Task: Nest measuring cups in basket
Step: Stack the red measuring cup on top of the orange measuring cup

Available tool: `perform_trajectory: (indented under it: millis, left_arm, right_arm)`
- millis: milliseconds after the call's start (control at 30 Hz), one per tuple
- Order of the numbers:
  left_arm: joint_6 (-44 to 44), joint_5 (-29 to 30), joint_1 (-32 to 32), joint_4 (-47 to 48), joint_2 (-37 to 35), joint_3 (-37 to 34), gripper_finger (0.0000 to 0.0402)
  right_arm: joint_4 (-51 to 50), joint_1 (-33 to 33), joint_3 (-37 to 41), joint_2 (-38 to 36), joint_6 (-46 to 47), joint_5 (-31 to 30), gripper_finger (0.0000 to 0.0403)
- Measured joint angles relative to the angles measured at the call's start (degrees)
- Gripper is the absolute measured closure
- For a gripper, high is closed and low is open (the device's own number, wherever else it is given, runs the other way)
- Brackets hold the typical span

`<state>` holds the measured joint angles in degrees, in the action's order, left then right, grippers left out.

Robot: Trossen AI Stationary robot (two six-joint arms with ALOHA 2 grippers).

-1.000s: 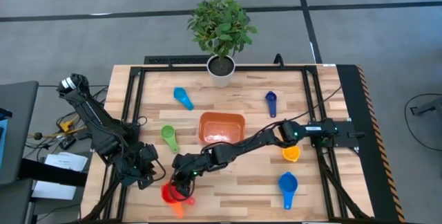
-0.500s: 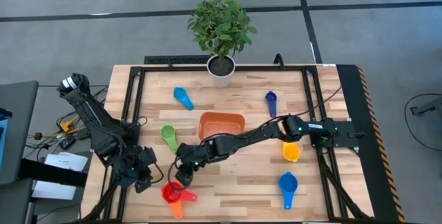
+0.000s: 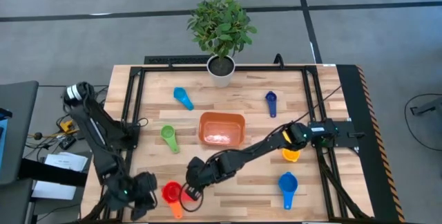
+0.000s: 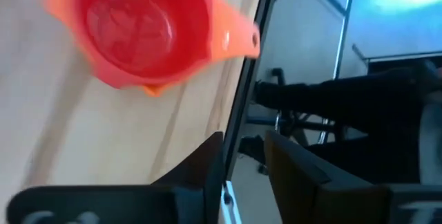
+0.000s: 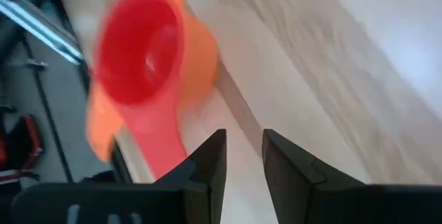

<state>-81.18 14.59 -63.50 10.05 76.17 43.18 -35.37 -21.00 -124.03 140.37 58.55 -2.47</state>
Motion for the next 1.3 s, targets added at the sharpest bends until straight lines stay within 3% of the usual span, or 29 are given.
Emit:
perform_trajectory:
  millis: [167, 433, 600, 933, 1300]
  left_arm:
    - [1.3, -1.43, 0.15, -6.27, 7.17, -0.05, 0.0343]
    - [2.24, 3.83, 1.11, -6.53, 7.38, -0.02, 0.0373]
    - [2.55, 3.78, 1.79, -6.57, 8.72, -0.04, 0.0387]
    - [-2.05, 2.43, 1.9, -18.38, 18.09, -0.07, 0.0401]
    - [-2.52, 3.56, 5.2, -18.76, 19.6, -0.07, 0.0401]
  right_arm:
    - [0.09, -1.21, -0.09, 0.66, 1.5, -0.54, 0.0284]
    - [0.61, -1.37, -0.09, 0.68, 2.07, -0.53, 0.0284]
    - [0.64, -1.54, -0.09, 0.68, 1.63, -0.49, 0.0284]
    - [0.64, -1.46, -0.09, 0.68, 0.16, -0.51, 0.0284]
    - [0.99, -0.97, -0.15, 3.19, -0.45, 3.14, 0.0285]
